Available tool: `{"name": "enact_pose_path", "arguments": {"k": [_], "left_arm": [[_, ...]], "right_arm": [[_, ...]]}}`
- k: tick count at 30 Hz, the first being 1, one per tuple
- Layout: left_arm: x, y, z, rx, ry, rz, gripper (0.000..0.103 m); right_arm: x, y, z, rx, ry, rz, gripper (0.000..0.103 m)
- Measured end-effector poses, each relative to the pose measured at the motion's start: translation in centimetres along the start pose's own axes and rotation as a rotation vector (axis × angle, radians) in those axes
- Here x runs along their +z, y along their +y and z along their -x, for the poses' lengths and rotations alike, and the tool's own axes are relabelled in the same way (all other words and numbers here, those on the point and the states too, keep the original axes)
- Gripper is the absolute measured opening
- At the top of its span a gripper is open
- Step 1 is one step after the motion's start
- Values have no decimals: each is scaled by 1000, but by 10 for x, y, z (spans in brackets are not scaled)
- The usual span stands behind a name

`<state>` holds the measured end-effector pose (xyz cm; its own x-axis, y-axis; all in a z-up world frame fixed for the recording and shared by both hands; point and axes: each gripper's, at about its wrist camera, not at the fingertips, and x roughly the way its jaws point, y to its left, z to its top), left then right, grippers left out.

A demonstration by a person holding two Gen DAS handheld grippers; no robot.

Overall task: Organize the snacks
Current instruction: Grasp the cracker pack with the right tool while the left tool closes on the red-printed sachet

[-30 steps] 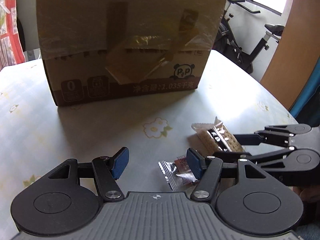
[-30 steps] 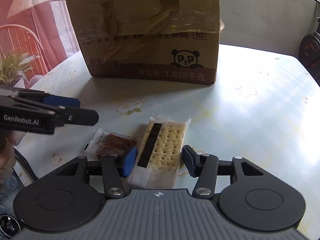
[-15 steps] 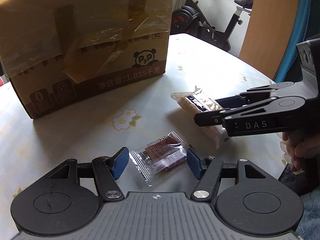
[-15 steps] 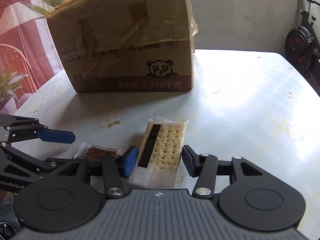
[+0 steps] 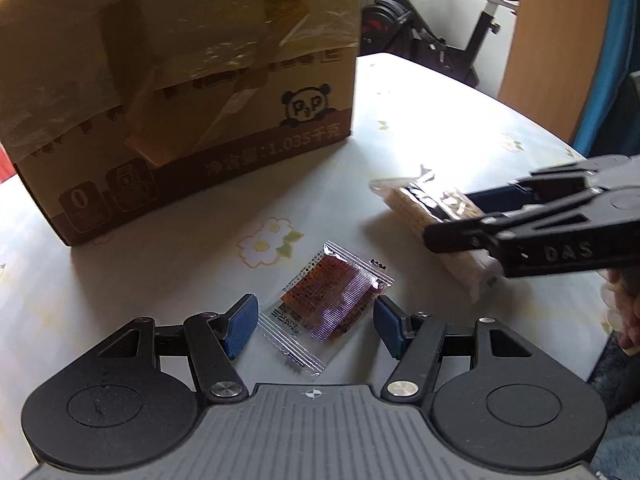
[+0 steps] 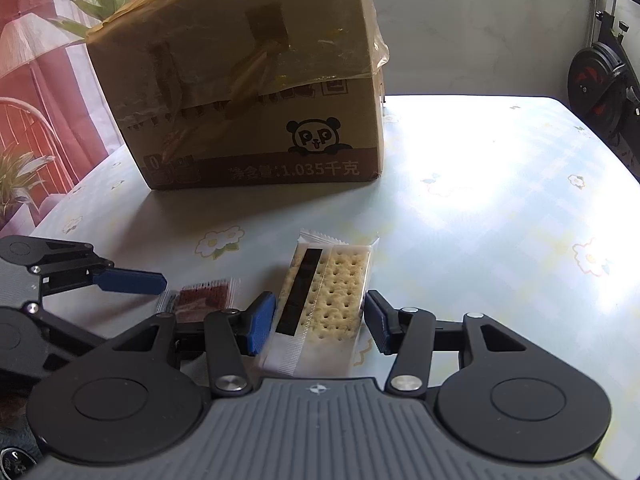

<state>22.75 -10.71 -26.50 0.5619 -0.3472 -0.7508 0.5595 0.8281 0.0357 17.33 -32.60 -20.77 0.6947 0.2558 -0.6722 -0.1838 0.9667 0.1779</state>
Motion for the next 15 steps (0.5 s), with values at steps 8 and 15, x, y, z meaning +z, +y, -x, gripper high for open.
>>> {"name": "enact_pose_path", "arguments": {"k": [8, 15], "left_arm": [[14, 32, -12, 92, -3, 122, 70], [20, 37, -20, 100, -13, 128, 77]], "right_arm": [[0, -1, 0, 6, 1, -6, 52], [-1, -1, -3, 21, 9, -3, 52]]}}
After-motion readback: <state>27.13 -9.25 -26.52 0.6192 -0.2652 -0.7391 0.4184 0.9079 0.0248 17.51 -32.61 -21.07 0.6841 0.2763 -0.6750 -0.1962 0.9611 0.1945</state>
